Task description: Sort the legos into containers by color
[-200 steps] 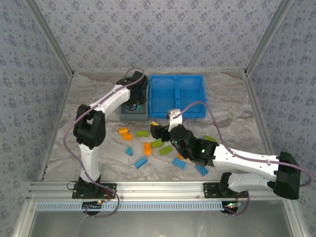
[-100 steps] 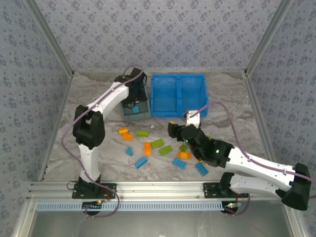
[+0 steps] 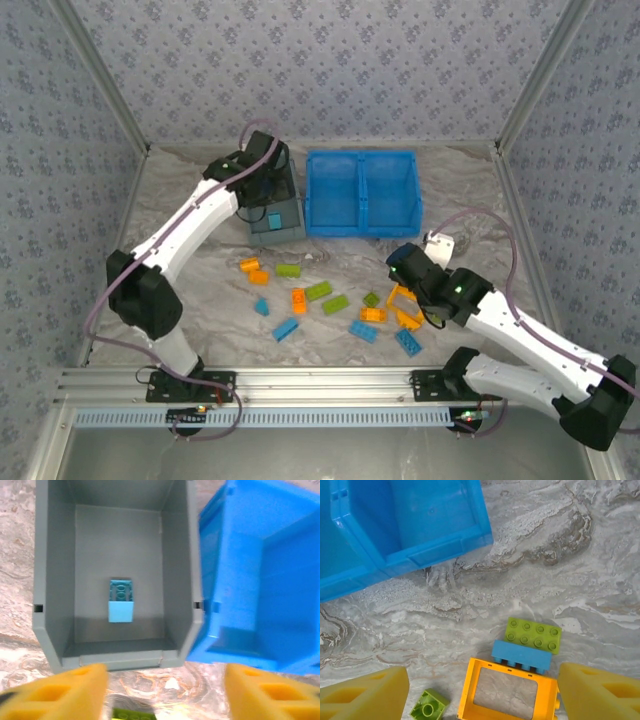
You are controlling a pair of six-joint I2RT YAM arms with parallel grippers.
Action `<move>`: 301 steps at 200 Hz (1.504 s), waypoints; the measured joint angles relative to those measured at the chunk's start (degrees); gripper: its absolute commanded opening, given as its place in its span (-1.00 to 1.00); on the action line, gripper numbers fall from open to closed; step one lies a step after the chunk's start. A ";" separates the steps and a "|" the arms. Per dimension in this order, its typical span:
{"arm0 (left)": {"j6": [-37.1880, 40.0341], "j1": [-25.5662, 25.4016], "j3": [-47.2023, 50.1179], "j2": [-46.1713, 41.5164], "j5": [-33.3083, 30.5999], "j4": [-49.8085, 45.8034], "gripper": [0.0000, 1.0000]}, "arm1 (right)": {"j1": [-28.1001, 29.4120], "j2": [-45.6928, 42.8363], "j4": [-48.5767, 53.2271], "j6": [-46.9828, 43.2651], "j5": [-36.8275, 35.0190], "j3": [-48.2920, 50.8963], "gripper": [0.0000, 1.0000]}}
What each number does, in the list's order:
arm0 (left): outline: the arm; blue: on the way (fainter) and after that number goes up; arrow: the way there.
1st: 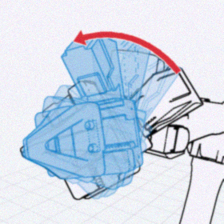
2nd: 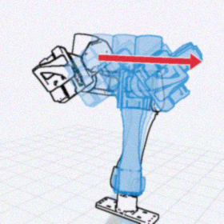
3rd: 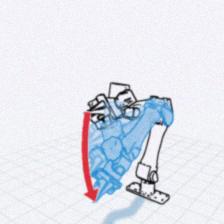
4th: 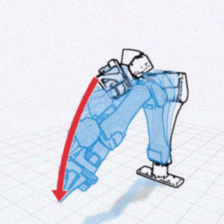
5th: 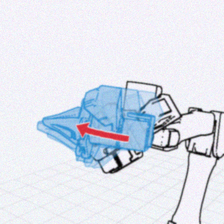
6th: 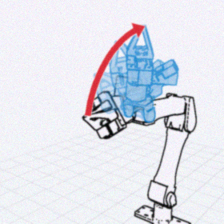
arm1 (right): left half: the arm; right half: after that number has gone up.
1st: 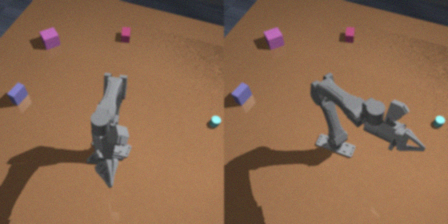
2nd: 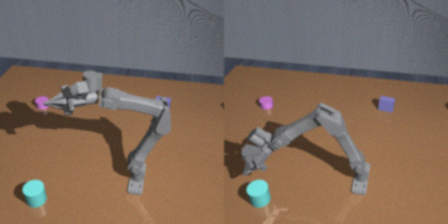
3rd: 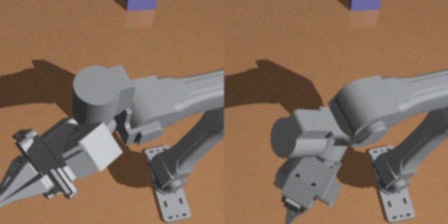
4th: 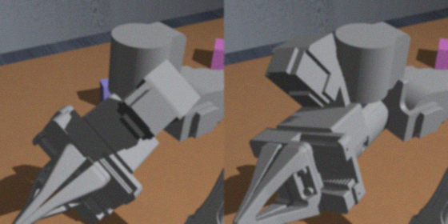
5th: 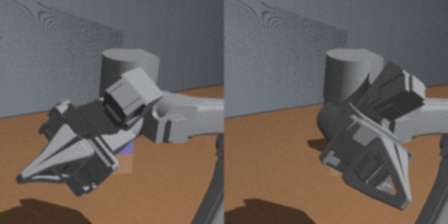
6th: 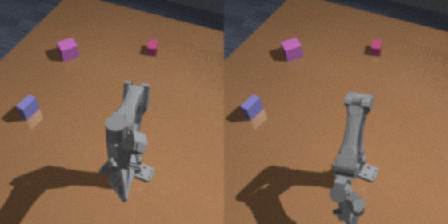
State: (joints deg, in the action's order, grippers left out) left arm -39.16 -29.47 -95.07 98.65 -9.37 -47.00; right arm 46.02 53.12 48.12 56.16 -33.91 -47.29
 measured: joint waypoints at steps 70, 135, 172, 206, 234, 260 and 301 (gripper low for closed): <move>6.54 6.91 -21.86 26.34 -0.09 -5.62 -0.33 | -2.58 0.00 -0.07 0.15 3.65 0.00 0.57; 11.74 6.08 -33.57 34.97 3.37 -7.13 -0.27 | -3.98 0.63 3.67 3.39 5.18 0.04 0.29; 13.31 4.63 -31.34 34.51 5.44 -4.11 -0.26 | -4.17 3.43 5.51 7.82 7.48 2.58 0.20; 14.29 4.17 -29.40 34.18 6.80 -2.91 -0.25 | -5.07 4.87 5.79 10.12 9.55 6.05 0.16; 13.84 4.17 -29.31 34.03 5.14 -3.04 -0.10 | -6.10 5.55 3.39 9.40 12.02 7.93 0.11; 11.26 4.17 -25.24 30.82 0.22 -3.61 0.14 | -6.32 8.41 -1.36 7.17 14.56 7.98 0.08; 7.56 3.58 -6.67 11.45 -4.50 -1.38 0.34 | -7.02 14.62 -9.14 4.74 18.40 7.98 -0.09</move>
State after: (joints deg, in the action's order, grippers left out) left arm -31.59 -25.89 -101.73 110.10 -13.87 -48.38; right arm 39.00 67.75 38.98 60.90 -15.51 -39.31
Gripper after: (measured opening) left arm 0.645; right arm 0.491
